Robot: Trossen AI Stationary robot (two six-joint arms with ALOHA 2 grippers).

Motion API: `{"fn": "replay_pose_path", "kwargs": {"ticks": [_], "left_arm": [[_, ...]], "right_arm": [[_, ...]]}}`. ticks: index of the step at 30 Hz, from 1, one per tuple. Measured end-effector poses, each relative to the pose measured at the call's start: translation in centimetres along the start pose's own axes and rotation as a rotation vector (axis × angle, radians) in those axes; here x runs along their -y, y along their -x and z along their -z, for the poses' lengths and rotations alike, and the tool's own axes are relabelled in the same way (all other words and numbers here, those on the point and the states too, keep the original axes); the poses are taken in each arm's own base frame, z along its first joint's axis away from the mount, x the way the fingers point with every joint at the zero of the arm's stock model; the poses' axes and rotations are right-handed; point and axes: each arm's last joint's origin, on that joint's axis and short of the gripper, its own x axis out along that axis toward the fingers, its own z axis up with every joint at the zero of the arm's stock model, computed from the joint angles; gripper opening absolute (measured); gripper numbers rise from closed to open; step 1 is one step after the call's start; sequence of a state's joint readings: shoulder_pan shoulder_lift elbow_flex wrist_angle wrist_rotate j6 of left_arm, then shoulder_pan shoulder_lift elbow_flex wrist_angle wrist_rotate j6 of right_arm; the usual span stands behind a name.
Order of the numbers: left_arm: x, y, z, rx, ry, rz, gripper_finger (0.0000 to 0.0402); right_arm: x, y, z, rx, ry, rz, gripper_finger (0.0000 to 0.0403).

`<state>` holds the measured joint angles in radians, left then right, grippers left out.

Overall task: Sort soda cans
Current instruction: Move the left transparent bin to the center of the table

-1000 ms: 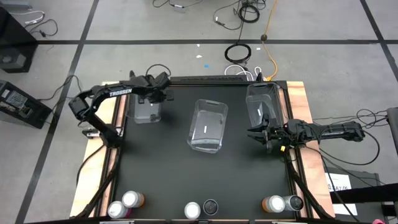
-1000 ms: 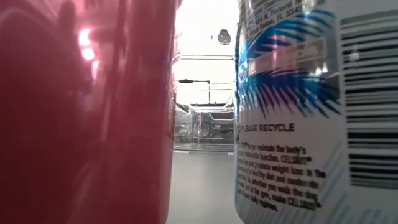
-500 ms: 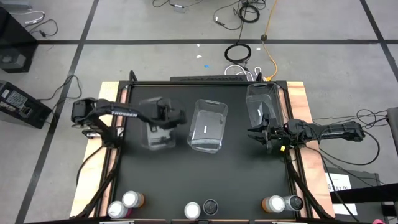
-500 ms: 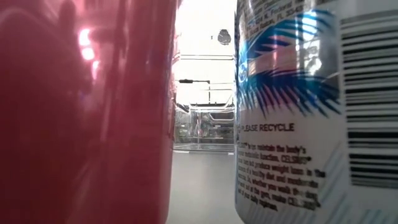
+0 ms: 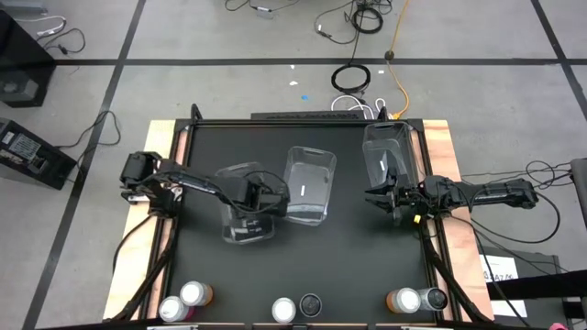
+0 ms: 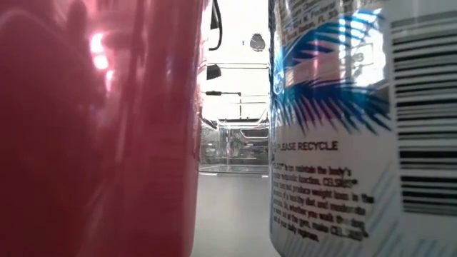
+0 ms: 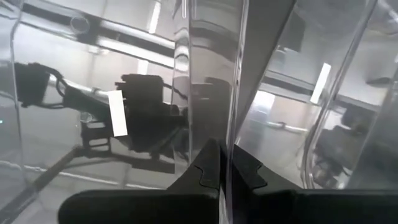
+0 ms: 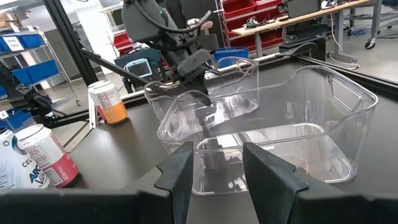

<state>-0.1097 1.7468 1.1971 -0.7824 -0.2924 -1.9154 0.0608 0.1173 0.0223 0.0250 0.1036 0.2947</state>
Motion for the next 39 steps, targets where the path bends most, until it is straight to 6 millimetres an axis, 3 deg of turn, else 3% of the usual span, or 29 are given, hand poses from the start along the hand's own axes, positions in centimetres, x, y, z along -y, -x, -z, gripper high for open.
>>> {"fn": "replay_pose_path", "kwargs": {"ticks": [14, 21, 30, 39], "left_arm": [[1.0, -0.9, -2.8, 0.021, -0.099, -0.027, 0.001], [1.3, -1.1, -3.5, 0.027, -0.272, -0.016, 0.0023], [1.6, -1.2, -3.6, -0.009, -0.275, 0.01, 0.0037], [1.5, 0.8, -4.2, -0.038, -0.271, 0.051, 0.0038]], "right_arm": [[0.0, 0.0, 0.0, 0.0, 0.0, 0.0, 0.013], [0.0, 0.0, 0.0, 0.0, 0.0, 0.0, 0.013], [0.0, 0.0, 0.0, 0.0, 0.0, 0.0, 0.013], [0.0, 0.0, 0.0, 0.0, 0.0, 0.0, 0.013]]}}
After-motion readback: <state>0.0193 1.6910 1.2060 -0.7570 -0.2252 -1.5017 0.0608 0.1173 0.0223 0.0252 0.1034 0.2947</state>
